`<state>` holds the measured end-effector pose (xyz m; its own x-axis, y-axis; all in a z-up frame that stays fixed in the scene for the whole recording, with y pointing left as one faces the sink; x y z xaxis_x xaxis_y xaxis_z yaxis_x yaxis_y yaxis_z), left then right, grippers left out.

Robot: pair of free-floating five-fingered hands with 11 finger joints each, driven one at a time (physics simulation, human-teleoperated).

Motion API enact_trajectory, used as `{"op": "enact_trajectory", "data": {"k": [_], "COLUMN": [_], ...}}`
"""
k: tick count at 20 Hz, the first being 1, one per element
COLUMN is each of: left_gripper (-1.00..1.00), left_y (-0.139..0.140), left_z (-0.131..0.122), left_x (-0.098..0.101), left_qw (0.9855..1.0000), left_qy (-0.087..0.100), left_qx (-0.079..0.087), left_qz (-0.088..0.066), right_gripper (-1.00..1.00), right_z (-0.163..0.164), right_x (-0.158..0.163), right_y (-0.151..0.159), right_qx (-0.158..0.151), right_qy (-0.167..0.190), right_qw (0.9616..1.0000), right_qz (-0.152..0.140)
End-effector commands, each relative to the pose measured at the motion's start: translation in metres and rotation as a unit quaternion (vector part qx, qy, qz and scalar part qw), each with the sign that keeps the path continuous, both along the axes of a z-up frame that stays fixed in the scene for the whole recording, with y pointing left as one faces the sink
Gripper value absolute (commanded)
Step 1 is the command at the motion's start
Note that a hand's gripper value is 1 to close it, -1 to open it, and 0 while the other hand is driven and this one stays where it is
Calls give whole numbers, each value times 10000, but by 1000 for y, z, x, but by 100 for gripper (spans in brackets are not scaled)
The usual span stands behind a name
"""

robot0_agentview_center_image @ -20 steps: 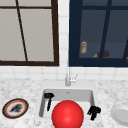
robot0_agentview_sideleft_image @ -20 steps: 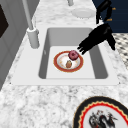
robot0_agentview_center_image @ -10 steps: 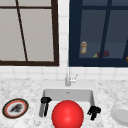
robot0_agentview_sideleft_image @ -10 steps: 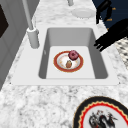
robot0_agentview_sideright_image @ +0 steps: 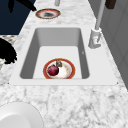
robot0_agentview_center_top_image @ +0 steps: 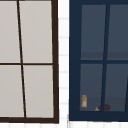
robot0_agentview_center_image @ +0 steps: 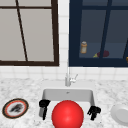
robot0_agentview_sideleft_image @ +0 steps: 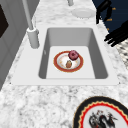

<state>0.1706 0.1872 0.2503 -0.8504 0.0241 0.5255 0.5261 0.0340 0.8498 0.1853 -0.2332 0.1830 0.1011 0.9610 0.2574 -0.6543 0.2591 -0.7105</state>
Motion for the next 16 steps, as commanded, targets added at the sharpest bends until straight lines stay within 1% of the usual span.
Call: {"op": "enact_trajectory", "data": {"k": [1, 2, 3, 4, 5, 6, 7, 8, 9, 10, 11, 12, 13, 14, 16], "left_gripper": [-100, -100, -100, -100, -100, -100, -100, -100, -100, -100, 0, 0, 0, 0, 0], "left_y": [0, 1, 1, 0, 0, 1, -1, 1, 3, 1, 1, 2, 1, 1, 1], "left_z": [-4, -12, -18, -23, -27, -26, -23, -20, -22, -22, -22, -22, -22, -22, -22], "left_x": [-18, -21, -23, -25, -28, -29, -31, -25, -26, -27, -27, -27, -26, -26, -26], "left_qw": [9997, 9993, 9993, 9993, 9995, 9998, 9999, 10000, 10000, 10000, 10000, 10000, 10000, 10000, 10000], "left_qy": [-51, 49, 152, 190, 141, 102, 36, -2, 18, 20, 21, -5, -29, -50, -87], "left_qx": [55, 16, 0, 1, 20, 34, 75, 14, -88, 15, -11, 23, 24, 16, 6], "left_qz": [-225, -375, -347, -335, -278, -183, -140, -42, -9, -10, -10, -65, -66, -51, -27], "right_gripper": [0, 0, 0, 0, 0, 0, 0, 0, 0, 0, -100, -100, -100, -100, -100], "right_z": [0, 0, 0, 0, 0, 0, 0, 0, 0, 0, -1, 0, 0, 3, 5], "right_x": [0, 0, 0, 0, 0, 0, 0, 0, 0, 0, 0, 0, 0, 0, -1], "right_y": [0, 0, 0, 0, 0, 0, 0, 0, 0, 0, 1, 0, -1, -5, -11], "right_qx": [0, 0, 0, 0, 0, 0, 0, 0, 0, 0, 0, 18, 16, 15, 34], "right_qy": [0, 0, 0, 0, 0, 0, 0, 0, 0, 0, 59, 33, 41, -116, -118], "right_qw": [10000, 10000, 10000, 10000, 10000, 10000, 10000, 10000, 10000, 10000, 10000, 10000, 10000, 9999, 9998], "right_qz": [0, 0, 0, 0, 0, 0, 0, 0, 0, 0, 32, -20, 90, 119, 151]}}
